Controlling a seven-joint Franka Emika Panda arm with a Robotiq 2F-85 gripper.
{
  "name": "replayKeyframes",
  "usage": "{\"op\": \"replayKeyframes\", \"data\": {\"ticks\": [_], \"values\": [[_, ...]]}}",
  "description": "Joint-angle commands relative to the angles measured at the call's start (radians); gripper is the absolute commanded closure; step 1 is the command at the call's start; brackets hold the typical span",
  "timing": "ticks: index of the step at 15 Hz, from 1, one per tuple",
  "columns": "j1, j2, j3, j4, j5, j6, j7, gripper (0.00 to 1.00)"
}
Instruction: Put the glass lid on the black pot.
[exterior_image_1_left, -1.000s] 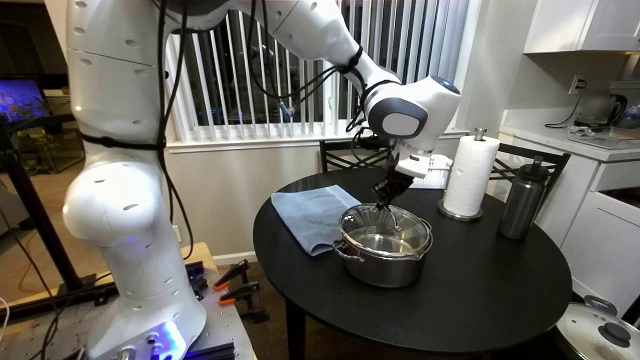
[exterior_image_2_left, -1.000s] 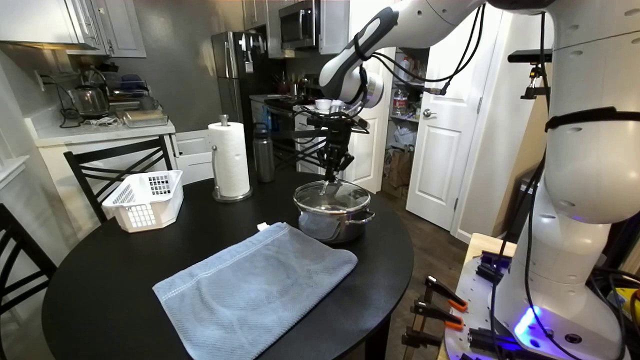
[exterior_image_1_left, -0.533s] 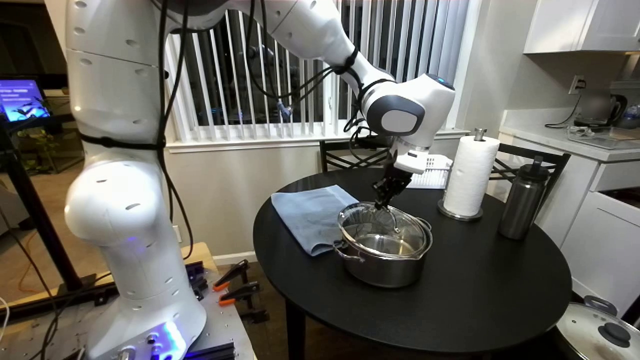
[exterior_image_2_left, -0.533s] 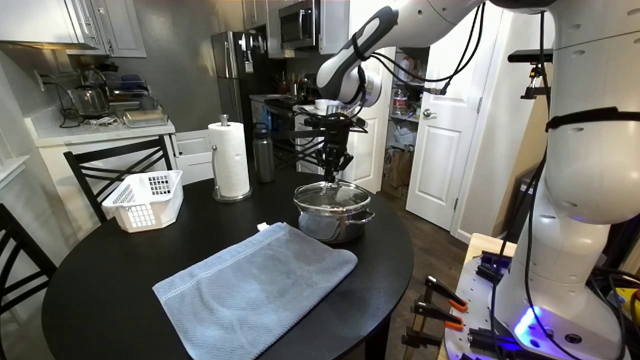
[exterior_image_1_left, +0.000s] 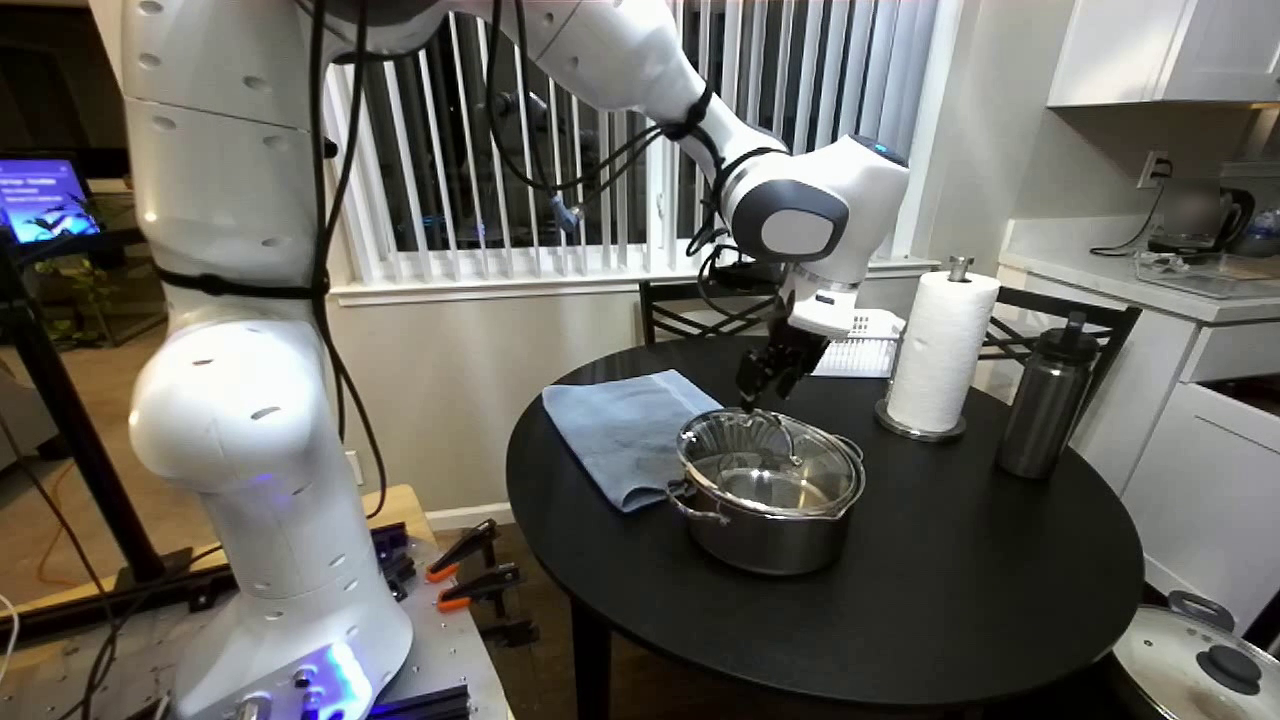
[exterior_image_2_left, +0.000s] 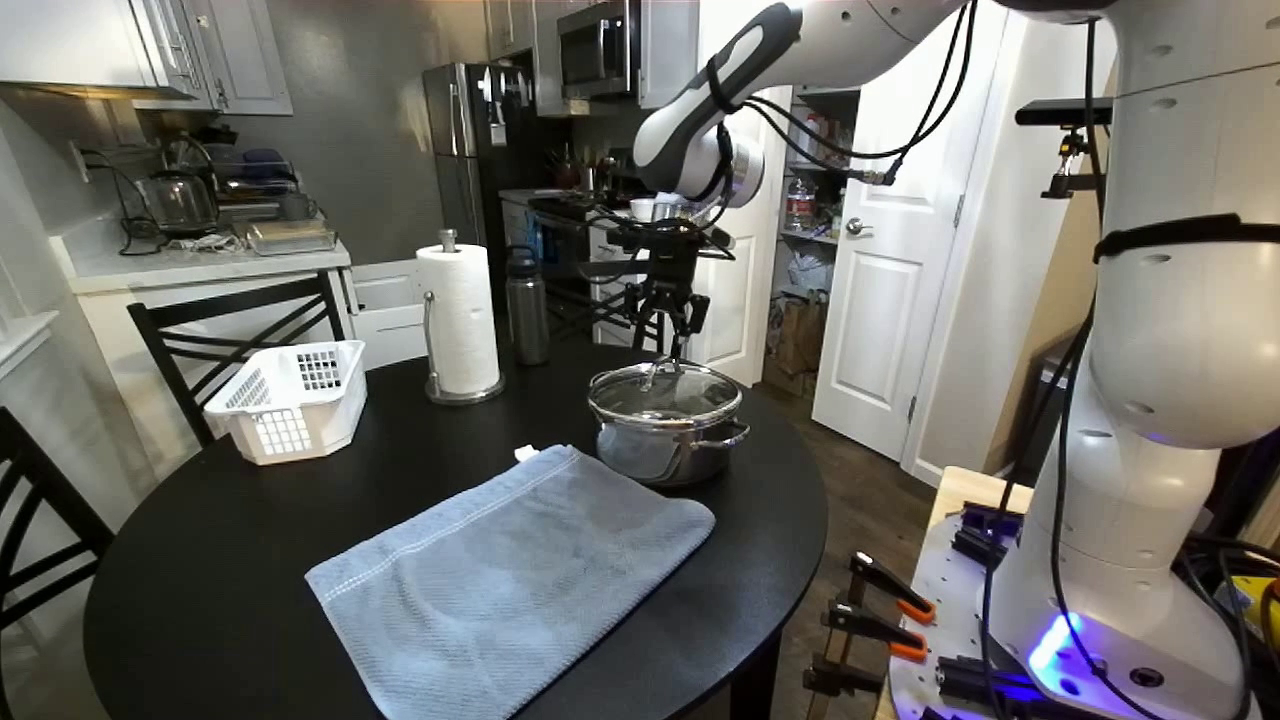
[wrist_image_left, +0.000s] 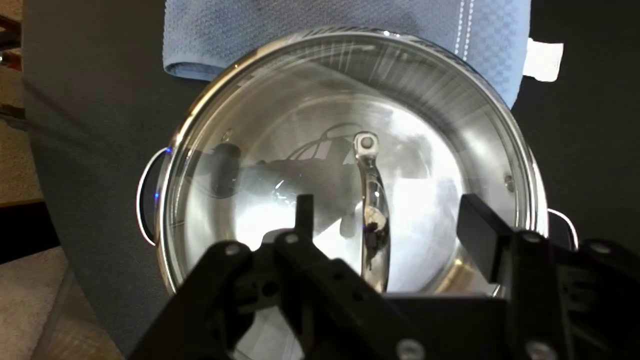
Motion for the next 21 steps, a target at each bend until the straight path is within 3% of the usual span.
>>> {"op": "replayKeyframes", "data": {"ticks": [1,9,10,11,21], "values": [[-0.002,-0.011,0.005,-0.010,-0.004,0.013,0.023,0.01],[-0.001,0.046,-0.001,0.014,-0.022,0.008,0.064,0.00],[-0.001,0.049,-0.002,0.013,-0.022,0.009,0.067,0.25],[-0.001,0.051,-0.002,0.012,-0.023,0.009,0.070,0.26],[0.002,0.019,-0.015,-0.025,-0.043,0.035,0.093,0.93]]}}
